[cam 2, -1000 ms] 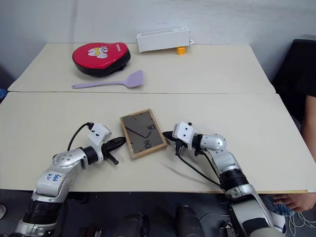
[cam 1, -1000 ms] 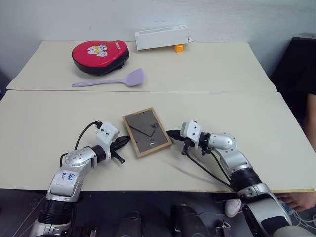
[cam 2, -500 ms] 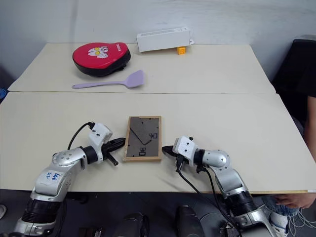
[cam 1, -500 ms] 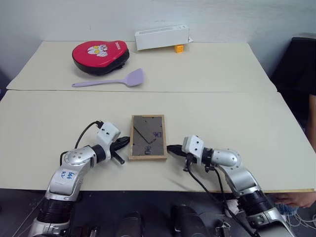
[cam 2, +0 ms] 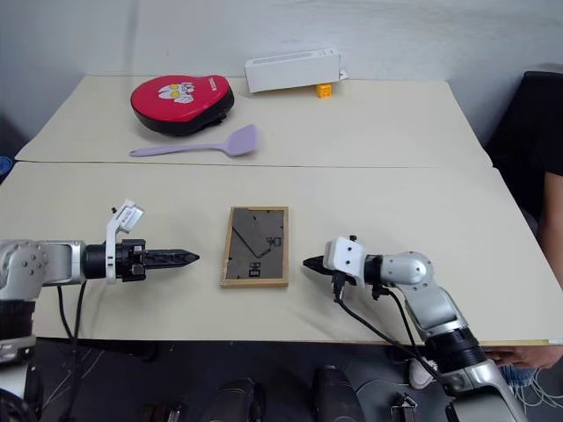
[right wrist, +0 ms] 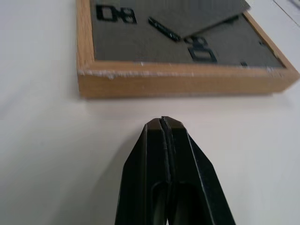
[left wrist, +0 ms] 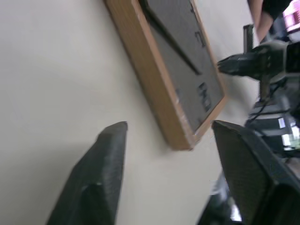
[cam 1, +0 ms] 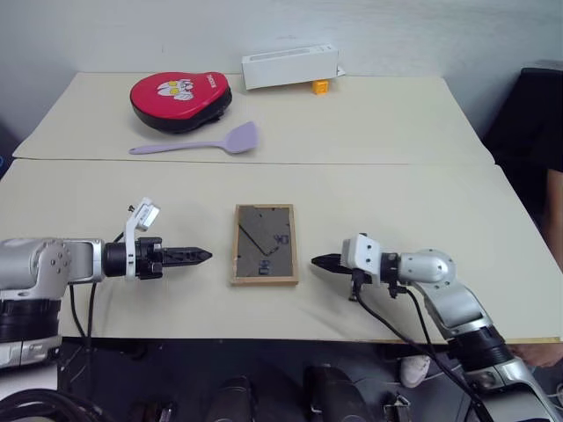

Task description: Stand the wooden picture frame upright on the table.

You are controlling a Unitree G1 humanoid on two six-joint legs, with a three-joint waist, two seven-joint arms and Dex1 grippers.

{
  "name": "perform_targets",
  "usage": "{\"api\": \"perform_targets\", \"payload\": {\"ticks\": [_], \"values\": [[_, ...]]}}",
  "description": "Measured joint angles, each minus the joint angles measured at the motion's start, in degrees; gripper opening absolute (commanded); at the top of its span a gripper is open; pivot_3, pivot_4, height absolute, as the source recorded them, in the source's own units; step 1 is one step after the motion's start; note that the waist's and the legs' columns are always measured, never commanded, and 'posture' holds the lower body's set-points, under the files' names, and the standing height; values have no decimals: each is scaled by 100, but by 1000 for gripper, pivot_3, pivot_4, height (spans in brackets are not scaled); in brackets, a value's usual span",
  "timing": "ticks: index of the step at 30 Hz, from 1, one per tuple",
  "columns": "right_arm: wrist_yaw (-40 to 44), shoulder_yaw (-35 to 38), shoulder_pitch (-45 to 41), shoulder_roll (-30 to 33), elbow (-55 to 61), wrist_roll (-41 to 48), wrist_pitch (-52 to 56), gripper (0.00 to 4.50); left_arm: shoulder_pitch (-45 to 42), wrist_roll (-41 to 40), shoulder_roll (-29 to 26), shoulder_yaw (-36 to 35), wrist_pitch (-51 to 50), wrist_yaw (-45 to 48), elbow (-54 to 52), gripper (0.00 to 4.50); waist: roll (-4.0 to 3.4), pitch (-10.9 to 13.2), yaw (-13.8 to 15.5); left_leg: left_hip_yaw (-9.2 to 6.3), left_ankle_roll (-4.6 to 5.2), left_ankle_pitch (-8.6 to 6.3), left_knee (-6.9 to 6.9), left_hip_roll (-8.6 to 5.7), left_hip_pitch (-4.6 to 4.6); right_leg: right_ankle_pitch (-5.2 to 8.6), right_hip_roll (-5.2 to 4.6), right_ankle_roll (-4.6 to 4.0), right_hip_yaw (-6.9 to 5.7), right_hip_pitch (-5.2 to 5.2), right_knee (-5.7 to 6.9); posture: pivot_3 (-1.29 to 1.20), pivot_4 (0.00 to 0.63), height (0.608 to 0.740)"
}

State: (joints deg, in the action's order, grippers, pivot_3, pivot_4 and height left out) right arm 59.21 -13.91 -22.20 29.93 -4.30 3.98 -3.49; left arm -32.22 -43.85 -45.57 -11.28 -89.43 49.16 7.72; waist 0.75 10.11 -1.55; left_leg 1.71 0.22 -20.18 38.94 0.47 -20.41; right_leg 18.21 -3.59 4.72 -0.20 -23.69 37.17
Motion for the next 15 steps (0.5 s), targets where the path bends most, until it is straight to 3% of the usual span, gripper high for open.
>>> {"api": "perform_targets", "payload": {"ticks": [1,6,15], "values": [[-12,-74,-31,-54,-59,-41,-16,0,-69,-143,23,102,-144,-129,201,4469,0,0,-5,0,-1,-1,1,0,-2,0,0,0,0,-2,0,0,150,740],[-135,-178,-194,-178,-267,-204,-4,0,-97,-868,20,622,-260,-540,426,4469,2,1,-35,3,-8,-1,3,3,-4,0,1,0,5,-11,5,0,150,740],[-231,-185,-360,-318,-348,-258,11,0,-310,-1170,1176,-3,-315,-1847,684,4469,-2,-2,129,-16,-5,2,20,-19,0,0,-18,1,-7,6,-12,0,150,740]]}}
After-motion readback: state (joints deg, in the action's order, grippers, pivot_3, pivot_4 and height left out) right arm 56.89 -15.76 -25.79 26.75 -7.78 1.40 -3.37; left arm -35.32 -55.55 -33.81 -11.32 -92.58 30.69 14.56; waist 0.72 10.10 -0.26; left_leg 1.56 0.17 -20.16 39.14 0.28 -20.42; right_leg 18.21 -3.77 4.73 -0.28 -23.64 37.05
